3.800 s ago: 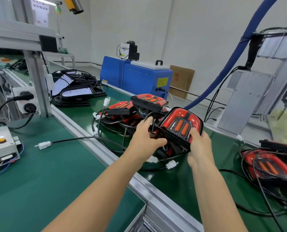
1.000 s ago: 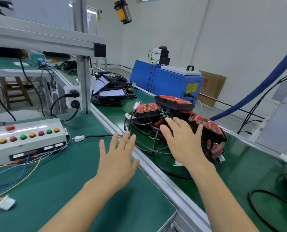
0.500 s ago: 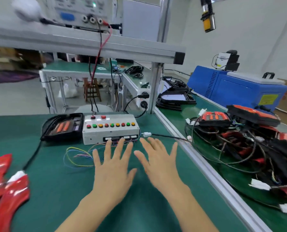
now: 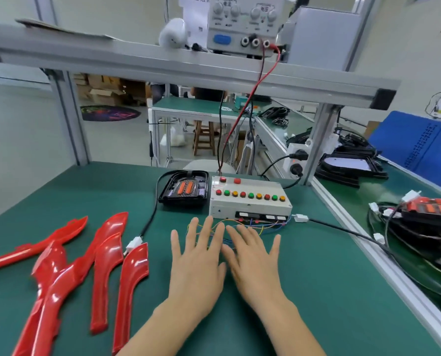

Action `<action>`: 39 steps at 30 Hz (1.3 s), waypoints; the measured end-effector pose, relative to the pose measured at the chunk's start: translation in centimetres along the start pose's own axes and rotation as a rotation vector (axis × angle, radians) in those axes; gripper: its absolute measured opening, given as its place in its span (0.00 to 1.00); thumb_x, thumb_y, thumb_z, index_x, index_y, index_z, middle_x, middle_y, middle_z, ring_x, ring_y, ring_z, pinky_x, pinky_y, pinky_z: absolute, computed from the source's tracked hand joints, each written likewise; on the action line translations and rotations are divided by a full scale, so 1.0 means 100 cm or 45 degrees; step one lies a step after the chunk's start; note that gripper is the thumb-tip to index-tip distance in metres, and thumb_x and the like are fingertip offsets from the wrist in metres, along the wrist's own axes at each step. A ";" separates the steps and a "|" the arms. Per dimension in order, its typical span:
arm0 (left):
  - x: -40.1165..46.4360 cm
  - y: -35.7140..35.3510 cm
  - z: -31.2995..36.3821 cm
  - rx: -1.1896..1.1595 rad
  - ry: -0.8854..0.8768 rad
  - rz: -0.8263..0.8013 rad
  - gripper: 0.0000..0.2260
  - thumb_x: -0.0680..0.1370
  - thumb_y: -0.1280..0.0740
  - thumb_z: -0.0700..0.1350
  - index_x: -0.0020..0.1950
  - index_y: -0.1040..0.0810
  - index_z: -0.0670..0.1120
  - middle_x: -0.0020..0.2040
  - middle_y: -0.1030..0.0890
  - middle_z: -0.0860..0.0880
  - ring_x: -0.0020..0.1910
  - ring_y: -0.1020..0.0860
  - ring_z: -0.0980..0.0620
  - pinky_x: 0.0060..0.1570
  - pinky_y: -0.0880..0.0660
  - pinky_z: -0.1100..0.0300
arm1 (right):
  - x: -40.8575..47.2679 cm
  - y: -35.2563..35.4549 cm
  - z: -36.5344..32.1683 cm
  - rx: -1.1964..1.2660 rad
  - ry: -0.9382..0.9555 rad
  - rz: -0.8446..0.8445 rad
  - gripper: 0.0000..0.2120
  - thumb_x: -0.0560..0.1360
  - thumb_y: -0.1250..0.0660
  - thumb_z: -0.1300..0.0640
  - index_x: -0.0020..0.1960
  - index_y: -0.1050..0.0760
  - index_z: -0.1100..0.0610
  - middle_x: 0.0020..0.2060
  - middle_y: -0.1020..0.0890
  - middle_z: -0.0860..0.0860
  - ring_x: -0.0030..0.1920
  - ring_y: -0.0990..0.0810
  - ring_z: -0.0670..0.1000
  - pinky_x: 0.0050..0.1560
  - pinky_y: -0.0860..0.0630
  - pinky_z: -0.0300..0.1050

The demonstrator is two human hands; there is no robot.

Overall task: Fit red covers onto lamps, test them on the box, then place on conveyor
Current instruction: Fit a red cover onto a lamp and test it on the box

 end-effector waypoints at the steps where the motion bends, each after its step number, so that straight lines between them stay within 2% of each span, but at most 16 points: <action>1: 0.000 -0.002 -0.002 -0.014 -0.005 0.000 0.31 0.81 0.46 0.53 0.78 0.61 0.53 0.78 0.62 0.53 0.76 0.66 0.47 0.71 0.65 0.42 | 0.000 -0.003 -0.001 -0.007 0.008 -0.016 0.24 0.83 0.56 0.41 0.77 0.48 0.42 0.78 0.47 0.42 0.78 0.53 0.45 0.72 0.68 0.63; 5: 0.002 -0.014 -0.011 -0.022 0.000 -0.031 0.30 0.81 0.47 0.55 0.78 0.60 0.52 0.78 0.61 0.53 0.76 0.66 0.48 0.71 0.65 0.42 | 0.000 -0.004 0.001 -0.051 0.009 -0.019 0.22 0.84 0.56 0.44 0.77 0.46 0.43 0.77 0.45 0.42 0.78 0.52 0.45 0.72 0.67 0.63; 9: 0.005 -0.023 -0.018 -0.075 0.033 -0.080 0.29 0.81 0.48 0.56 0.78 0.58 0.52 0.79 0.59 0.52 0.76 0.64 0.48 0.71 0.64 0.42 | 0.012 0.016 -0.008 -0.059 0.063 0.132 0.21 0.84 0.55 0.50 0.77 0.45 0.43 0.76 0.41 0.41 0.76 0.48 0.45 0.74 0.64 0.61; 18: 0.010 -0.023 -0.025 -0.232 0.055 -0.126 0.29 0.81 0.46 0.56 0.79 0.54 0.51 0.79 0.56 0.51 0.77 0.62 0.47 0.72 0.62 0.43 | 0.082 0.020 -0.070 -0.168 0.289 0.285 0.21 0.81 0.42 0.53 0.74 0.38 0.50 0.71 0.31 0.47 0.74 0.41 0.50 0.74 0.60 0.61; 25: 0.011 -0.019 -0.027 -0.253 0.059 -0.125 0.27 0.81 0.45 0.55 0.78 0.49 0.50 0.79 0.55 0.50 0.77 0.61 0.48 0.72 0.62 0.43 | 0.120 0.003 -0.091 -0.427 0.279 0.254 0.13 0.79 0.37 0.55 0.63 0.28 0.52 0.62 0.23 0.50 0.67 0.30 0.54 0.75 0.54 0.60; 29: 0.012 -0.021 -0.025 -0.237 0.052 -0.139 0.28 0.81 0.45 0.56 0.78 0.48 0.50 0.79 0.55 0.50 0.77 0.62 0.48 0.72 0.62 0.42 | 0.130 0.003 -0.095 -0.520 0.292 0.288 0.11 0.79 0.38 0.59 0.61 0.26 0.54 0.60 0.22 0.52 0.65 0.29 0.56 0.75 0.50 0.57; 34: 0.014 -0.021 -0.024 -0.247 0.046 -0.140 0.29 0.80 0.44 0.56 0.78 0.50 0.50 0.79 0.56 0.50 0.77 0.63 0.48 0.72 0.63 0.42 | 0.132 0.010 -0.099 -0.494 0.380 0.379 0.09 0.79 0.40 0.62 0.57 0.27 0.56 0.57 0.20 0.54 0.61 0.27 0.57 0.68 0.40 0.53; 39: 0.013 -0.024 -0.025 -0.247 0.046 -0.143 0.29 0.80 0.44 0.55 0.78 0.51 0.51 0.79 0.56 0.50 0.77 0.62 0.48 0.72 0.63 0.42 | 0.120 0.017 -0.106 -0.413 0.518 0.497 0.11 0.77 0.43 0.68 0.56 0.27 0.61 0.54 0.21 0.59 0.57 0.27 0.60 0.59 0.34 0.52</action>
Point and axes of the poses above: each hand's wrist, its own x-axis towards the middle knuckle, its own y-axis out of the back of the hand, z = x × y, the point moved 8 cm from there along x, towards the middle knuckle
